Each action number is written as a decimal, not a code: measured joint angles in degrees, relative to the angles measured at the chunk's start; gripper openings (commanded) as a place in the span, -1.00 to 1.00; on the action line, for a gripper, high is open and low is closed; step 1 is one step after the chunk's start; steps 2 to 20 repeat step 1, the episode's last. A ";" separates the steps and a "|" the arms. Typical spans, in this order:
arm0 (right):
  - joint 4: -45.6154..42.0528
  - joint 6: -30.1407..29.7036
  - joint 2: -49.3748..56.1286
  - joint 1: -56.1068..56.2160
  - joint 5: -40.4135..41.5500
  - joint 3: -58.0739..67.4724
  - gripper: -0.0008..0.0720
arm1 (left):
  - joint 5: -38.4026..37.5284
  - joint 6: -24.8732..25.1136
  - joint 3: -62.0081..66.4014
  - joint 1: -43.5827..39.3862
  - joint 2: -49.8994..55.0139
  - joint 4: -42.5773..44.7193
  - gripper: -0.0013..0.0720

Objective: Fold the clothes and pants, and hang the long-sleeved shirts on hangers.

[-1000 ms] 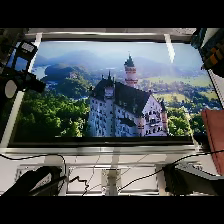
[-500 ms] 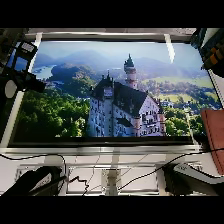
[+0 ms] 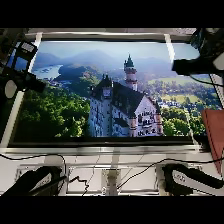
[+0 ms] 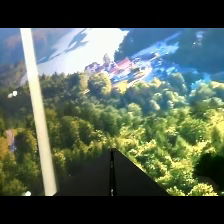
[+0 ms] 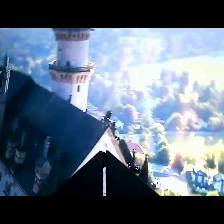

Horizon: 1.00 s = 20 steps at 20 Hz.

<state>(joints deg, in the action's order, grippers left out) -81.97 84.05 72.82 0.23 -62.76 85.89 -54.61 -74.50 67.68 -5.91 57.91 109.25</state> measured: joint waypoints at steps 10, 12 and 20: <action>-2.67 -1.05 0.22 2.67 0.33 -0.02 -0.92 | 0.00 0.00 0.00 0.00 0.02 0.00 -0.95; -2.67 -1.05 0.22 2.67 0.33 -0.02 -0.92 | 0.00 0.00 0.00 0.00 0.02 0.00 -0.95; -2.67 -1.05 0.22 2.67 0.33 -0.02 -0.92 | 0.00 0.00 0.00 0.00 0.02 0.00 -0.95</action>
